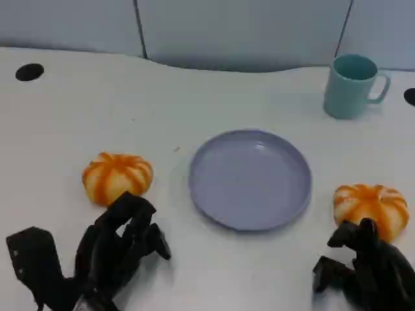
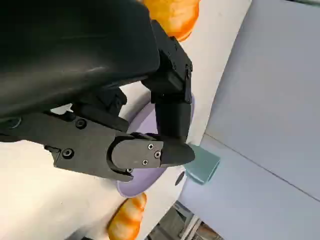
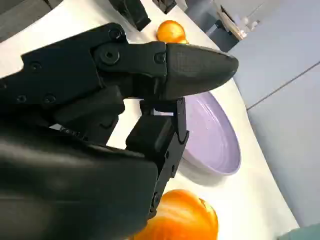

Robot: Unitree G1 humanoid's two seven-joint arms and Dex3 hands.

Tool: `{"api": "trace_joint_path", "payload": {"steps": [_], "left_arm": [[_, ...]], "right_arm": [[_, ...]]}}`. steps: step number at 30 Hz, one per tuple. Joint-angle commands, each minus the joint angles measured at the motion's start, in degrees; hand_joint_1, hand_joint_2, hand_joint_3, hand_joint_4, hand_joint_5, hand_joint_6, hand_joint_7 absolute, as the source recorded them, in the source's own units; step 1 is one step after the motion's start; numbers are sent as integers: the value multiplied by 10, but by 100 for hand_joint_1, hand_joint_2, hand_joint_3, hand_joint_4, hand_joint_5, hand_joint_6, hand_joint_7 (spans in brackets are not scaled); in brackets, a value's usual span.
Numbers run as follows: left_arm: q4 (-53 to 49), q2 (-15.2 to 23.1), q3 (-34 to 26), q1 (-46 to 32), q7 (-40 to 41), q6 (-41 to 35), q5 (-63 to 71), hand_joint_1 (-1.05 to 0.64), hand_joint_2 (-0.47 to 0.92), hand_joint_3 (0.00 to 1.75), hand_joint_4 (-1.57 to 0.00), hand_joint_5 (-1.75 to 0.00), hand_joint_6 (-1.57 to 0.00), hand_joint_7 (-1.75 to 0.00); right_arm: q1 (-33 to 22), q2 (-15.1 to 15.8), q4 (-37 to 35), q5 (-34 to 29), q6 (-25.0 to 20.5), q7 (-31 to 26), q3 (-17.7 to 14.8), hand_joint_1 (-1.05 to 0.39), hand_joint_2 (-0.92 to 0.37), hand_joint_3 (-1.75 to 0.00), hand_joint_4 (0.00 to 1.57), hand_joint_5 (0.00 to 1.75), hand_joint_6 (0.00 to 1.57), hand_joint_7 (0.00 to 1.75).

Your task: Grasp the bread from the table and place it into the plate.

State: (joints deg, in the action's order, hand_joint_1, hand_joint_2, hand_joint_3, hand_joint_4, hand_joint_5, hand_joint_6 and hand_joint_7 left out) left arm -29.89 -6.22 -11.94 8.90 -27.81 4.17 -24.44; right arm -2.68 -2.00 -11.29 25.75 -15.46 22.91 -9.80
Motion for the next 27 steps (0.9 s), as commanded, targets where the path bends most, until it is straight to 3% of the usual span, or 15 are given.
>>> {"api": "trace_joint_path", "payload": {"steps": [1, 27], "left_arm": [[-1, 9, -4, 5, -5, 2, -3, -46, 92, 29, -92, -175, -67, -175], [-4, 13, -4, 7, -7, 5, 0, -47, 92, 31, -92, -175, -67, -175]], "right_arm": [[0, 5, -2, 5, -2, 2, -3, -45, -92, -53, 116, 134, 101, 124], [0, 3, -3, 2, 0, 0, -2, -45, -92, -53, 116, 135, 102, 124]]}}
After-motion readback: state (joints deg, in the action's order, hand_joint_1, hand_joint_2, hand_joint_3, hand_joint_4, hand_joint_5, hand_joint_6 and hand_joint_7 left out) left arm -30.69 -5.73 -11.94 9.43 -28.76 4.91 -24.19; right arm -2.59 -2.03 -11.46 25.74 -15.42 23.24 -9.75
